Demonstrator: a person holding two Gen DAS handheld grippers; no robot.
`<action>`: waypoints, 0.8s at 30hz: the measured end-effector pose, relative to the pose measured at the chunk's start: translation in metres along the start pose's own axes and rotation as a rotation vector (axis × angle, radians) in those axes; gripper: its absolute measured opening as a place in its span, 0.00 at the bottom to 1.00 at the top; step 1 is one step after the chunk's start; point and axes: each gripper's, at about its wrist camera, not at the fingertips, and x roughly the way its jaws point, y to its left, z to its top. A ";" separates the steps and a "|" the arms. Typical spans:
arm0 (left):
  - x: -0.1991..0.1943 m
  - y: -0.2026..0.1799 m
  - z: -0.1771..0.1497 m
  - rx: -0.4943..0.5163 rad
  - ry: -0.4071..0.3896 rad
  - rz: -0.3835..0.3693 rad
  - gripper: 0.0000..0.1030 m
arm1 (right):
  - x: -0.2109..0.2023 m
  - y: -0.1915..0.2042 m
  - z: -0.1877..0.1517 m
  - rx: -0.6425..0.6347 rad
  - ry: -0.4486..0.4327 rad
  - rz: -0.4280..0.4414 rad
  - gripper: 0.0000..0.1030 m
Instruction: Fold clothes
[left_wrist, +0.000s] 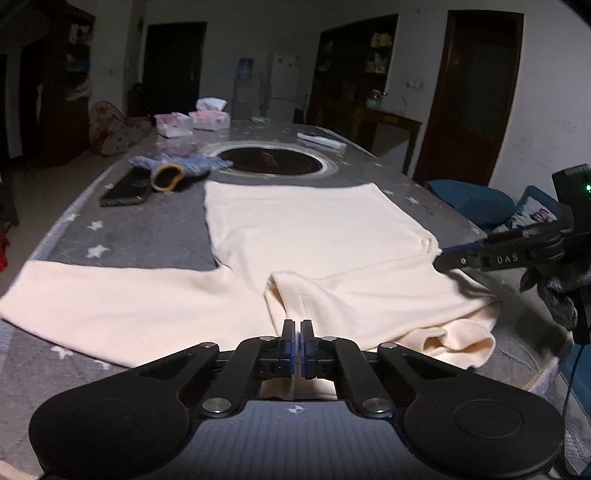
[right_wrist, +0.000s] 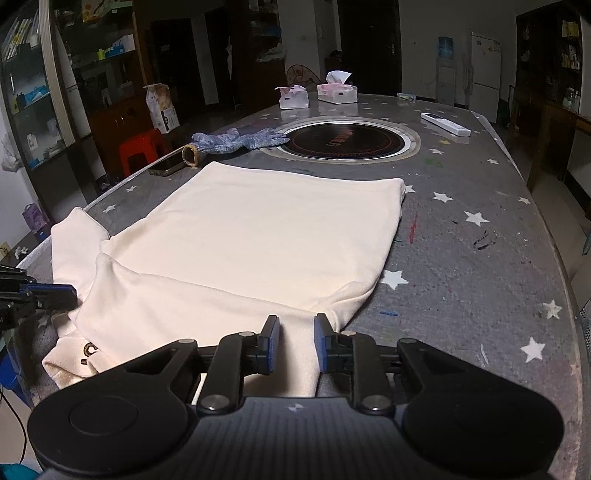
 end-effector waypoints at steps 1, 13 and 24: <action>-0.001 -0.001 0.001 0.001 -0.001 -0.001 0.02 | 0.000 0.000 0.000 0.000 0.000 0.000 0.20; 0.006 -0.016 0.024 0.039 -0.023 -0.027 0.05 | 0.001 0.004 0.000 -0.003 -0.002 0.003 0.31; 0.047 0.000 0.024 -0.033 0.021 -0.013 0.05 | 0.001 0.004 -0.001 0.004 -0.007 0.007 0.33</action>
